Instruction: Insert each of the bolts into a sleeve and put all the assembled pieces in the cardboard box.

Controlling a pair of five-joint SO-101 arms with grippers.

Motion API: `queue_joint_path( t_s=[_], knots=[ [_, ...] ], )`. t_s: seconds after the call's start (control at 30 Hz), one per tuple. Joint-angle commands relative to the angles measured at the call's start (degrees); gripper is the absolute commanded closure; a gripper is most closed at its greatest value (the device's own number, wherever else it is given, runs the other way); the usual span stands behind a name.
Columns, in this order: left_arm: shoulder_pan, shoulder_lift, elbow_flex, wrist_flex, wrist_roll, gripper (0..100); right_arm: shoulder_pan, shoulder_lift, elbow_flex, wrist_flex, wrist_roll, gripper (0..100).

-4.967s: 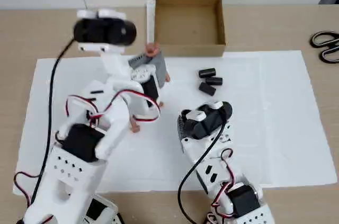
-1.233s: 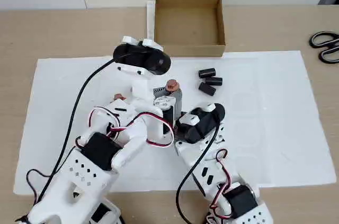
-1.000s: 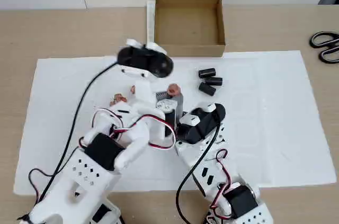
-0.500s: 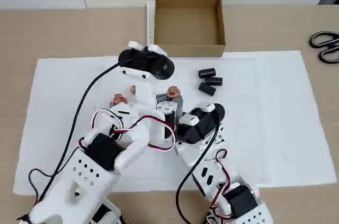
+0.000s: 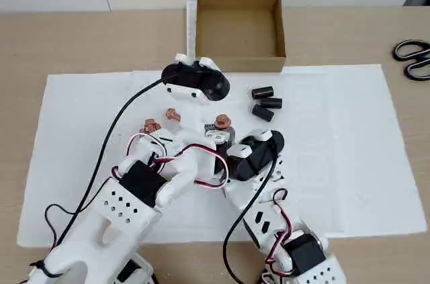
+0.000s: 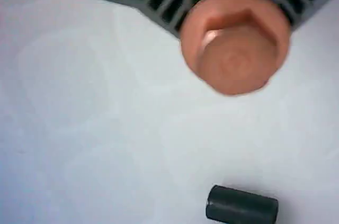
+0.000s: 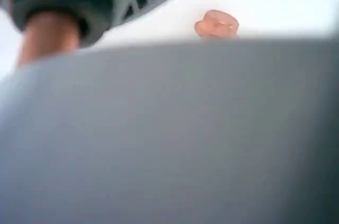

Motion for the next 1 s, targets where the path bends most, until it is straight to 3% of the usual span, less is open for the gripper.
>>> queue_joint_path(
  t_s=[0.0, 0.97],
  knots=[
    [-0.1, 0.5, -0.7, 1.1, -0.4, 99, 0.0, -0.7, -0.8, -2.2, -0.3, 99.5],
    [-0.1, 0.4, -1.0, 9.8, -0.3, 99, 0.0, -0.7, -0.8, -2.3, -0.3, 99.5]
  ],
)
